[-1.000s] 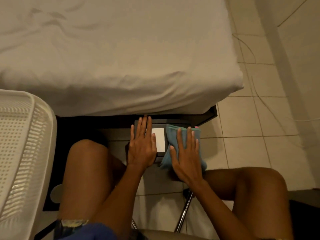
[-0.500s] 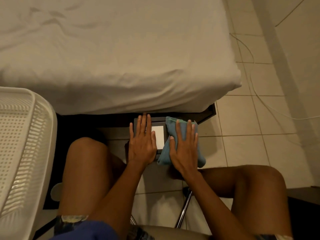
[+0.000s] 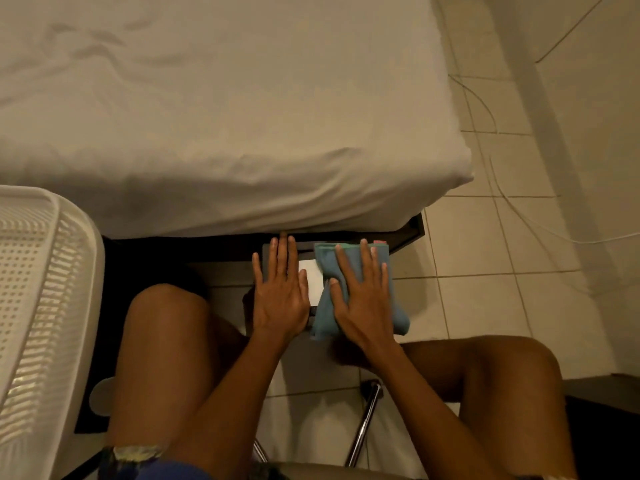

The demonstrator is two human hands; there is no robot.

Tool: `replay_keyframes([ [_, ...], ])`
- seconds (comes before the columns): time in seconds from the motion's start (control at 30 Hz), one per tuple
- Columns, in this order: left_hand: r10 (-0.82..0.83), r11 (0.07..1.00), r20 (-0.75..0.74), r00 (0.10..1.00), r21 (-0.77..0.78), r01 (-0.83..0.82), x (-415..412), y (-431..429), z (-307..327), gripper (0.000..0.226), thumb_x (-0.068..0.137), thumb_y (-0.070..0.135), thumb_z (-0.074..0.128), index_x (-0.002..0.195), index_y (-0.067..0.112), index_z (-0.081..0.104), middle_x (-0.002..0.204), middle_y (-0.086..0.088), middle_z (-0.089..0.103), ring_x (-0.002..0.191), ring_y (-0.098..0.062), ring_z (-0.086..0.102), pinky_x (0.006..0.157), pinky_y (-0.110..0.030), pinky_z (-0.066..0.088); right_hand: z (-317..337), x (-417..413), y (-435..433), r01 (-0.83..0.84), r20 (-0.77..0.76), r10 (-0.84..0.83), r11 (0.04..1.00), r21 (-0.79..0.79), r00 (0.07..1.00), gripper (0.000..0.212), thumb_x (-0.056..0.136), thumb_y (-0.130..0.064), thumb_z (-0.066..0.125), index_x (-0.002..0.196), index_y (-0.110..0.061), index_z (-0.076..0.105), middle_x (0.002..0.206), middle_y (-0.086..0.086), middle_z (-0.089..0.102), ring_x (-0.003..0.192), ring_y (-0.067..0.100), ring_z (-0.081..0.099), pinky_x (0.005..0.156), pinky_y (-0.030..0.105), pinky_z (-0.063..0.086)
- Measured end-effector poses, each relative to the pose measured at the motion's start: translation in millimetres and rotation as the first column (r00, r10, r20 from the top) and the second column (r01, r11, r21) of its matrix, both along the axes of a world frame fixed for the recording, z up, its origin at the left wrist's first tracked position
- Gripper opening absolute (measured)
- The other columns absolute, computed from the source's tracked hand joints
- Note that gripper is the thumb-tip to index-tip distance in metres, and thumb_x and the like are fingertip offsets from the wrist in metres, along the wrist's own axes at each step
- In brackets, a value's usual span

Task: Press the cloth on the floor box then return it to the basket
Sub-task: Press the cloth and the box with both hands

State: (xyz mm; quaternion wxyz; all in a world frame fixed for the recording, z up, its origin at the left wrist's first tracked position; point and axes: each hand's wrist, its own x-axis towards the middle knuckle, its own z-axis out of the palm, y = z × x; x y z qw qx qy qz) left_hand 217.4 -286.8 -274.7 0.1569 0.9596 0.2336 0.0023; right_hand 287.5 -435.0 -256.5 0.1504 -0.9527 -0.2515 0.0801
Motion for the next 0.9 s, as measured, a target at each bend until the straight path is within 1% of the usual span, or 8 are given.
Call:
replay_keyframes([
  [0.07, -0.006, 1.0, 0.001, 1.0, -0.002, 0.006, 0.2, -0.5, -1.0, 0.063, 0.103, 0.036, 0.014, 0.157, 0.01, -0.005, 0.166, -0.008, -0.007, 0.154, -0.022, -0.006, 0.124, -0.051, -0.001, -0.3, 1.9, 9.3, 0.197, -0.032, -0.197, 0.98, 0.002, 0.98, 0.064, 0.099, -0.053, 0.027, 0.157, -0.034, 0.01, 0.167, 0.011, 0.001, 0.154, 0.029, -0.002, 0.124, 0.053, 0.009],
  [0.1, -0.008, 1.0, -0.001, 1.0, 0.0, 0.008, -0.2, -0.3, -1.4, 0.063, 0.103, 0.036, 0.014, 0.156, 0.01, -0.005, 0.166, -0.008, -0.006, 0.154, -0.021, -0.006, 0.124, -0.05, 0.0, 0.4, -4.4, 14.4, 0.217, -0.026, -0.217, 0.976, -0.001, 0.976, 0.064, 0.099, -0.052, 0.028, 0.158, -0.033, 0.01, 0.167, 0.012, 0.002, 0.154, 0.029, -0.002, 0.123, 0.053, 0.01],
  [0.23, -0.005, 1.0, -0.008, 1.0, -0.004, 0.005, 0.3, -0.2, -1.3, 0.063, 0.103, 0.036, 0.013, 0.156, 0.009, -0.006, 0.166, -0.009, -0.008, 0.154, -0.022, -0.006, 0.124, -0.05, 0.001, 1.0, -12.0, 9.2, -0.051, 0.006, 0.051, 0.999, 0.008, 0.999, 0.062, 0.1, -0.049, 0.03, 0.158, -0.032, 0.015, 0.167, 0.008, 0.0, 0.154, 0.026, -0.002, 0.125, 0.048, 0.004],
  [0.4, -0.015, 1.0, -0.005, 1.0, -0.009, 0.015, 0.0, 0.3, -1.2, 0.063, 0.104, 0.037, 0.013, 0.156, 0.01, -0.007, 0.166, -0.009, -0.008, 0.154, -0.022, -0.007, 0.124, -0.049, 0.0, -3.5, -5.2, 13.0, 0.119, 0.017, -0.119, 0.993, 0.011, 0.993, 0.062, 0.099, -0.049, 0.033, 0.157, -0.033, 0.019, 0.167, 0.008, 0.005, 0.154, 0.028, 0.003, 0.124, 0.051, 0.009],
  [0.57, -0.028, 1.0, -0.021, 0.999, 0.011, 0.029, -1.8, 1.3, -2.5, 0.062, 0.104, 0.036, 0.014, 0.156, 0.009, -0.008, 0.166, -0.01, -0.007, 0.154, -0.023, -0.008, 0.124, -0.05, 0.003, 1.0, -3.9, 0.6, -0.184, 0.037, 0.183, 0.983, 0.025, 0.982, 0.061, 0.099, -0.046, 0.04, 0.156, -0.035, 0.021, 0.167, 0.008, 0.002, 0.154, 0.026, 0.0, 0.125, 0.047, 0.005],
  [0.73, -0.003, 0.999, 0.013, 1.0, -0.034, 0.004, -0.1, 0.1, -0.8, 0.061, 0.104, 0.037, 0.014, 0.157, 0.012, -0.006, 0.166, -0.006, -0.006, 0.154, -0.019, -0.007, 0.125, -0.048, 0.002, -2.7, -12.1, 12.5, 0.148, 0.018, -0.149, 0.988, 0.034, 0.989, 0.064, 0.098, -0.054, 0.031, 0.157, -0.03, 0.02, 0.167, 0.01, 0.007, 0.154, 0.028, 0.005, 0.124, 0.05, 0.01],
  [0.77, -0.003, 0.999, 0.012, 1.0, -0.033, 0.003, -0.3, 0.3, -0.6, 0.061, 0.104, 0.037, 0.014, 0.157, 0.013, -0.007, 0.166, -0.006, -0.007, 0.154, -0.019, -0.007, 0.125, -0.048, 0.001, -3.2, -15.8, 15.4, 0.163, 0.019, -0.163, 0.986, 0.019, 0.986, 0.065, 0.098, -0.054, 0.029, 0.157, -0.03, 0.018, 0.167, 0.01, 0.006, 0.154, 0.028, 0.003, 0.124, 0.05, 0.009],
  [0.9, -0.003, 1.0, 0.009, 1.0, -0.027, 0.003, -1.3, 0.5, -1.2, 0.061, 0.104, 0.037, 0.013, 0.157, 0.012, -0.005, 0.166, -0.006, -0.006, 0.154, -0.02, -0.005, 0.125, -0.048, 0.003, -2.7, -15.3, 7.9, -0.068, 0.012, 0.068, 0.997, 0.039, 0.998, 0.064, 0.099, -0.051, 0.032, 0.158, -0.032, 0.016, 0.167, 0.006, 0.003, 0.155, 0.024, -0.001, 0.125, 0.046, 0.004],
])
